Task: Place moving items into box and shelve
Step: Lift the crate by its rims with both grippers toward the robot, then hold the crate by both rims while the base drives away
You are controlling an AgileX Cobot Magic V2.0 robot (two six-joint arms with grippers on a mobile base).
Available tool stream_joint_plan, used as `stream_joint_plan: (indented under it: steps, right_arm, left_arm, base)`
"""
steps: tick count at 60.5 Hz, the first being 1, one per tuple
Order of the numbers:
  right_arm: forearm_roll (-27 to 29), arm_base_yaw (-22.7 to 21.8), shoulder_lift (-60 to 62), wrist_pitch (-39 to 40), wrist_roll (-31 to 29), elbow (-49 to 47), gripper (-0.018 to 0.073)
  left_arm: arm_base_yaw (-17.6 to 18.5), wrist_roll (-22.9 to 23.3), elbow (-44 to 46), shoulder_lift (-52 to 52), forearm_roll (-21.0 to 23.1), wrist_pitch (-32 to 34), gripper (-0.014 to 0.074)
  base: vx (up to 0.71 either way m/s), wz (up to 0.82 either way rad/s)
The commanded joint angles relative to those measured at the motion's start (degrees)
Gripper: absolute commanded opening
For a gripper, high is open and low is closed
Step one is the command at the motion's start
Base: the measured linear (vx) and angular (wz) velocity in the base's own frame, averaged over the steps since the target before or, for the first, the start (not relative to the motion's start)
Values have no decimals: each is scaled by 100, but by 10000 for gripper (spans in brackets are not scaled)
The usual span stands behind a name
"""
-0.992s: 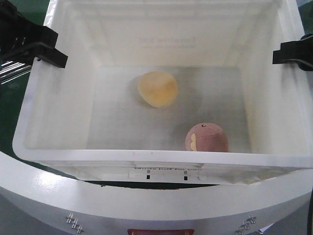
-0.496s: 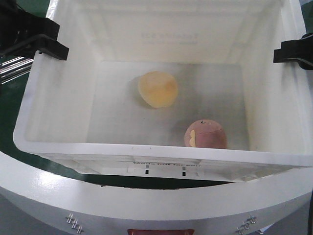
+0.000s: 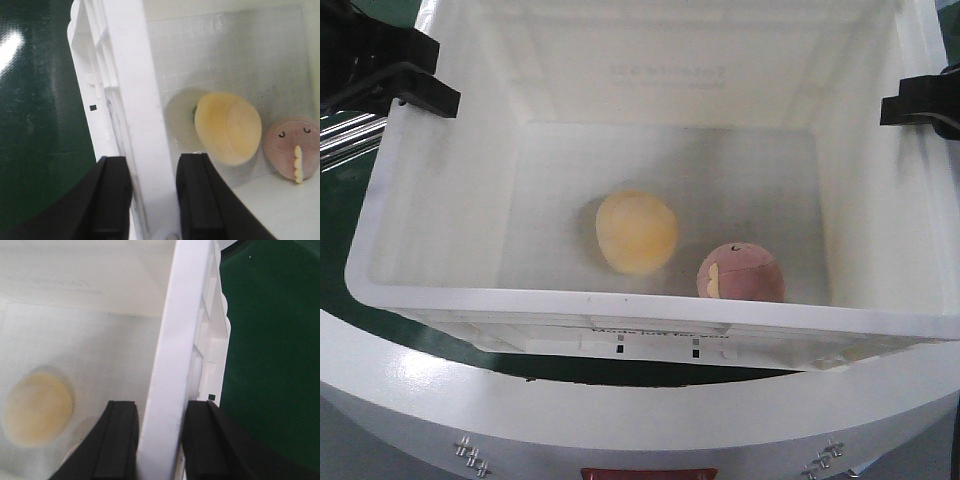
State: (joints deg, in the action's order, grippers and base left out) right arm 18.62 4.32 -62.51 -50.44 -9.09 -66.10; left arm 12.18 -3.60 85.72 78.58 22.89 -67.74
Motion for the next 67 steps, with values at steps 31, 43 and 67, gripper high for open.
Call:
stream_joint_plan:
  steps: [31, 43, 67]
  right_arm:
    - [690, 29, 241, 731, -119, -257, -6]
    - [696, 29, 241, 731, -119, -257, -6]
    - [694, 29, 292, 739, -125, -257, -6]
  left_arm:
    - [43, -49, 271, -267, 1073, 654, -6]
    - [43, -49, 271, -267, 1219, 843, -6]
    - [43, -894, 271, -665, 1356, 1459, -6]
  base:
    - [0, 0]
    - [0, 0]
    - [0, 0]
